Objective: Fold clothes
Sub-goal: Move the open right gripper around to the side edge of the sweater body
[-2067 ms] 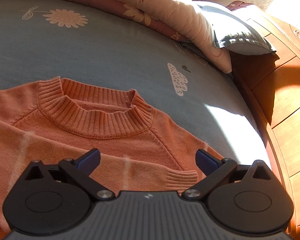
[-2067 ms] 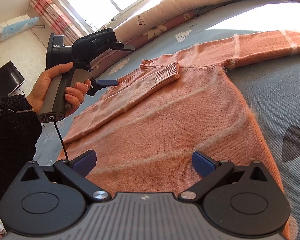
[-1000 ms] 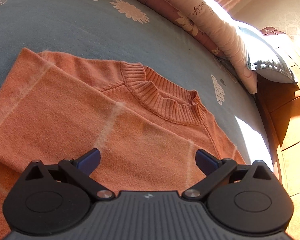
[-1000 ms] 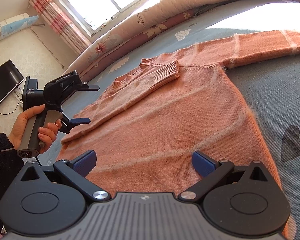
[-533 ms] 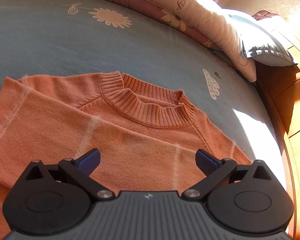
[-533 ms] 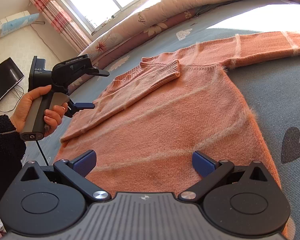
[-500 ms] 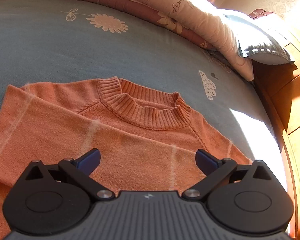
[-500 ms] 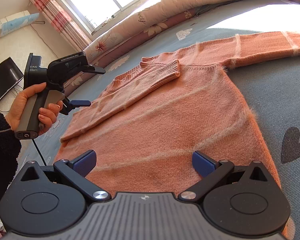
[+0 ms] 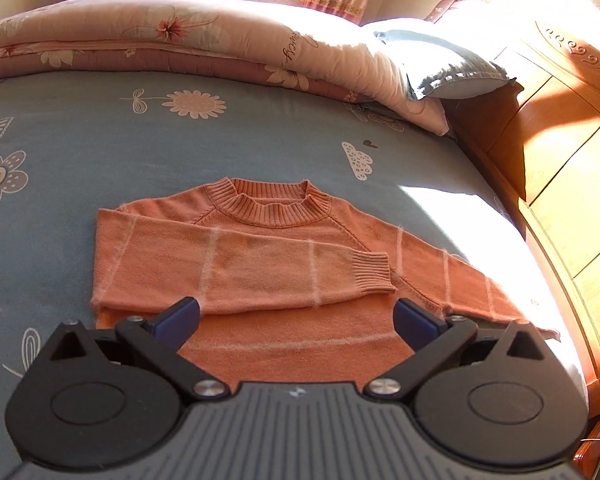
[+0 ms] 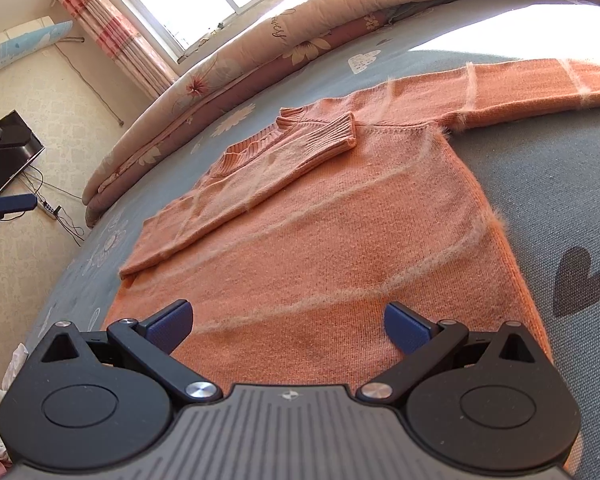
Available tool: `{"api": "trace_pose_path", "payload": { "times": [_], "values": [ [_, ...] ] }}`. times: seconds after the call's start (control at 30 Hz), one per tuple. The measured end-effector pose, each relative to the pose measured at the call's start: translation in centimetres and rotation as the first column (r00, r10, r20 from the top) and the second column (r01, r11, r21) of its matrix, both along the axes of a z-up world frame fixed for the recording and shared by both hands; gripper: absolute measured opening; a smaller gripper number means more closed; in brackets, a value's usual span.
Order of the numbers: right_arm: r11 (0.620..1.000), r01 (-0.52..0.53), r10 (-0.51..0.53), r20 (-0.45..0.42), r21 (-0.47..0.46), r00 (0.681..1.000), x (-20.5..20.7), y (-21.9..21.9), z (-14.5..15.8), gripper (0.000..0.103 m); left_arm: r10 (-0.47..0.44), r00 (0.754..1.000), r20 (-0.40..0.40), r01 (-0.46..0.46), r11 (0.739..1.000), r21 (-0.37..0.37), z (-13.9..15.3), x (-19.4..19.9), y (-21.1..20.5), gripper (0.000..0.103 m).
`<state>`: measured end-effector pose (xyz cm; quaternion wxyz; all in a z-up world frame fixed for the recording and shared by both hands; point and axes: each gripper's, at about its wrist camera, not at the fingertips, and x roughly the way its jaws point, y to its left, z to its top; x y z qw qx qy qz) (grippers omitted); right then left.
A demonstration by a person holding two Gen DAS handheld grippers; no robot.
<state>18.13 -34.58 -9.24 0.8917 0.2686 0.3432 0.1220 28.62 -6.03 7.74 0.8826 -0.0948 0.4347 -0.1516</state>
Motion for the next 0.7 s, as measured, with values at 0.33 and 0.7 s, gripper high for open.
{"api": "trace_pose_path", "payload": {
  "times": [0.33, 0.7],
  "values": [
    [1.0, -0.002, 0.002, 0.001, -0.014, 1.0, 0.1, 0.2, 0.0, 0.103, 0.042, 0.982, -0.182, -0.061, 0.993, -0.1, -12.8, -3.5, 0.8, 0.102],
    [1.0, 0.019, -0.018, -0.015, 0.006, 1.0, 0.0, -0.2, 0.3, 0.103, -0.055, 0.988, -0.148, 0.017, 0.969, -0.246, -12.2, -4.3, -2.8, 0.102]
  ]
}}
